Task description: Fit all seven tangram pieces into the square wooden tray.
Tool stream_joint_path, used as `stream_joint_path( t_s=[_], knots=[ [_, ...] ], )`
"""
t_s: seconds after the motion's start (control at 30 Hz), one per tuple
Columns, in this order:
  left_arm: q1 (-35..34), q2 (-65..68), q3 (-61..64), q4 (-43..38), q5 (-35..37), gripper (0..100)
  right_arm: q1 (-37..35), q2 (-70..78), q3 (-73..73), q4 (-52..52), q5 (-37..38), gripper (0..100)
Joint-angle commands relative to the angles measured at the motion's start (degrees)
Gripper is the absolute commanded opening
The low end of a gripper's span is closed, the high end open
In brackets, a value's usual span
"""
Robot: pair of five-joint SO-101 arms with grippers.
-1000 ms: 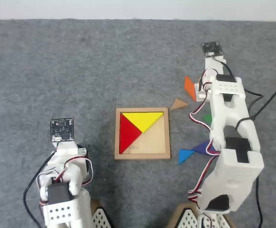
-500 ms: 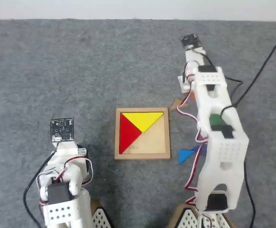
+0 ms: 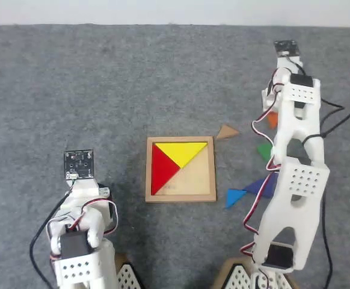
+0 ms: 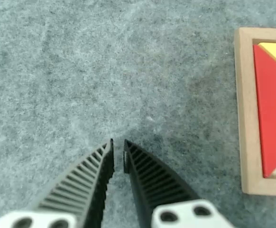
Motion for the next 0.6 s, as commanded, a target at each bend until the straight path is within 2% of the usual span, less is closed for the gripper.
stream_joint_path(
  t_s=[0.0, 0.27, 0.43, 0.57],
  knots=[
    [0.4, -1.1, -0.3, 0.2, -0.3, 4, 0.3, 0.4, -1.1, 2.9, 1.3, 3.0],
    [0.4, -1.1, -0.3, 0.2, -0.3, 4, -7.6, 1.1, -0.7, 13.1, 12.3, 2.0],
    [0.4, -1.1, -0.3, 0.2, -0.3, 4, -8.5, 1.0, -0.7, 14.4, 12.7, 1.9],
    [0.4, -1.1, -0.3, 0.2, -0.3, 4, -5.8, -1.3, -1.3, 15.3, 12.3, 2.0]
  ],
)
